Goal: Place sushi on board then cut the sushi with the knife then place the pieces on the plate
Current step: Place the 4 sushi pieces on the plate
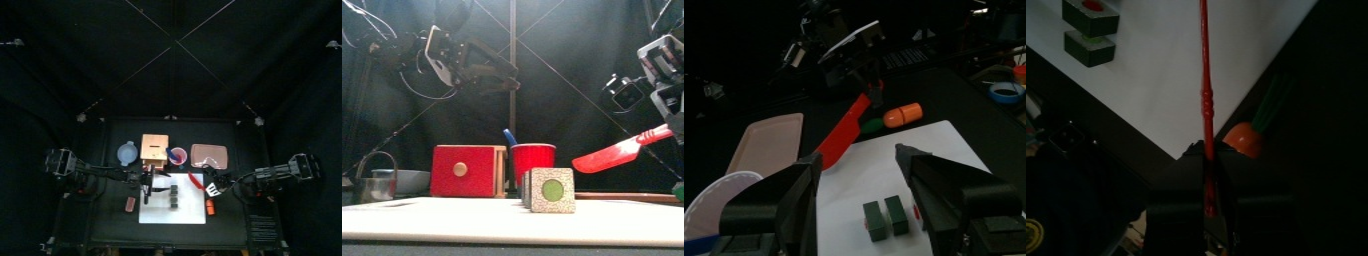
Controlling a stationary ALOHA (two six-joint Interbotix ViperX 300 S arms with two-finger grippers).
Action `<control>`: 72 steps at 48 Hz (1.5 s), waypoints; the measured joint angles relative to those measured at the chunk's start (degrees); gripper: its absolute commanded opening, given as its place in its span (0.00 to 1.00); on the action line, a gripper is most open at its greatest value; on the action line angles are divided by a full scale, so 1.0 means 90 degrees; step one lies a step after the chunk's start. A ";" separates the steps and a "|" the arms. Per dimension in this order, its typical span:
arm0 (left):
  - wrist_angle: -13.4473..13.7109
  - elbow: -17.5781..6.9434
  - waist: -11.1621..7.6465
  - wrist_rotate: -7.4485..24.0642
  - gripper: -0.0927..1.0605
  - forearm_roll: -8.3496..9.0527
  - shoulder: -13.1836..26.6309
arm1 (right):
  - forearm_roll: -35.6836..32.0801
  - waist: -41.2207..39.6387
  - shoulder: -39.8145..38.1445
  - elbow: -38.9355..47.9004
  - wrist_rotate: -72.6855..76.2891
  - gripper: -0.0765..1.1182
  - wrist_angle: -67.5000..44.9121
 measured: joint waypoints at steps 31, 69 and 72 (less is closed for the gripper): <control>-0.0244 0.0195 0.0117 0.0000 0.89 0.0010 0.0000 | -0.1523 0.1104 0.1426 -0.0410 0.3740 0.51 -0.1406; -0.0244 0.0264 0.0273 0.0020 0.89 0.0039 -0.0020 | -0.3398 0.0127 0.1191 -0.1045 0.1133 0.77 -0.1045; -0.0244 0.0264 0.0303 0.0020 0.88 0.0039 -0.0039 | -0.3467 -0.0137 0.1045 -0.1191 0.0283 0.77 -0.0801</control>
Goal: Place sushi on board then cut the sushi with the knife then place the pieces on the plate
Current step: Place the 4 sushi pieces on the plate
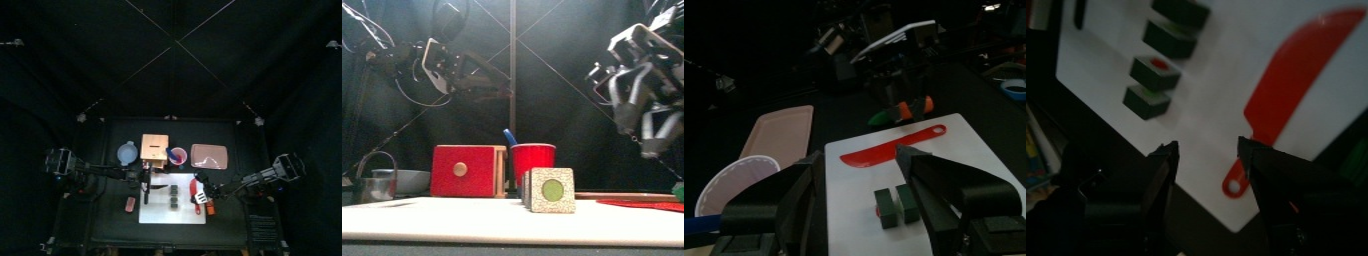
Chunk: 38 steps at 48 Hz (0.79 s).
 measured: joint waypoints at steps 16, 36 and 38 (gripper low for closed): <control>0.0000 0.0000 0.0098 -0.0010 0.88 -0.0420 -0.0098 | 0.1514 -0.1299 0.0342 -0.1230 -0.5684 0.77 0.1748; 0.0000 0.0430 0.0410 -0.0010 0.88 -0.1016 -0.0400 | 0.2715 -0.1836 0.1934 -0.2139 -0.8447 0.78 0.1543; 0.0000 0.0479 0.0410 -0.0010 0.88 -0.1025 -0.0430 | 0.2646 -0.1836 0.2041 -0.2207 -0.8447 0.79 0.1533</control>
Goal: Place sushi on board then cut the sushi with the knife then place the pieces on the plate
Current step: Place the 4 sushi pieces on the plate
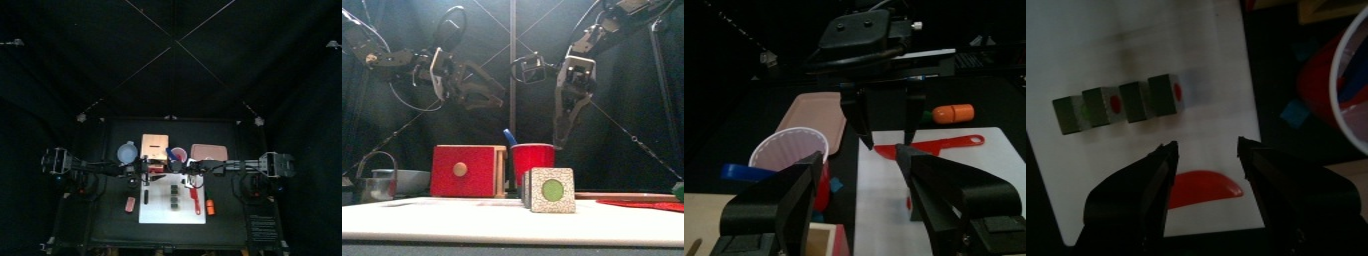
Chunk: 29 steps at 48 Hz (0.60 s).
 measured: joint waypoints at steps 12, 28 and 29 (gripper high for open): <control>0.0000 0.0244 0.0137 0.0000 0.88 0.0000 -0.0039 | 0.0088 0.0195 0.0508 -0.0293 0.0020 0.79 -0.0156; 0.0000 0.0420 0.0156 0.0000 0.88 0.0000 -0.0205 | 0.0371 0.0557 0.0801 -0.0332 0.0059 0.79 -0.0576; 0.0000 0.0430 0.0146 0.0000 0.88 0.0000 -0.0205 | 0.0371 0.0566 0.0830 -0.0332 0.0059 0.79 -0.0586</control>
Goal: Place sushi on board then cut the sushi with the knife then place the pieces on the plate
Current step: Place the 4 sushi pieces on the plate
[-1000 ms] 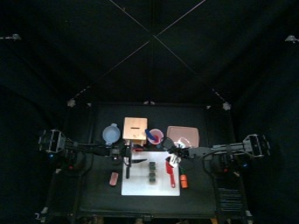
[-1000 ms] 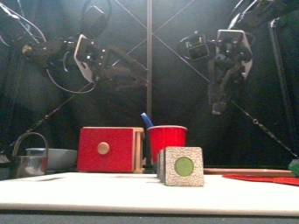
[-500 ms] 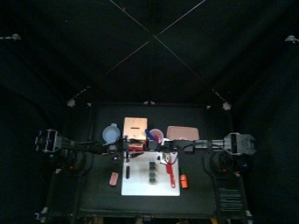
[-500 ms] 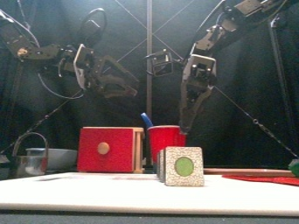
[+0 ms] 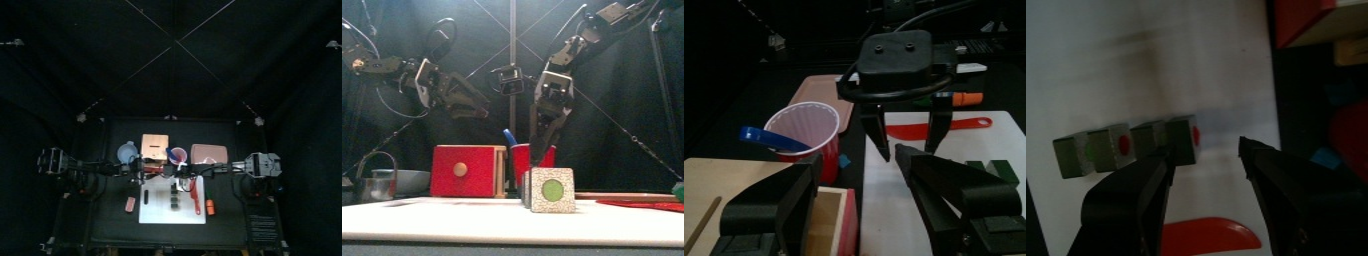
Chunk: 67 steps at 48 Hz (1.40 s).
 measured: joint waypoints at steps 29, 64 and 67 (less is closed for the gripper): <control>0.0000 0.0039 -0.0029 0.0000 0.88 0.0000 -0.0010 | 0.0039 -0.0020 0.0176 -0.0010 0.0088 0.78 -0.0146; 0.0000 0.0088 -0.0029 -0.0010 0.88 0.0000 -0.0010 | 0.0010 -0.0088 0.0352 -0.0020 0.0107 0.54 -0.0146; 0.0000 0.0088 -0.0029 -0.0010 0.88 0.0000 -0.0020 | 0.0010 -0.0098 0.0352 -0.0020 0.0166 0.54 -0.0156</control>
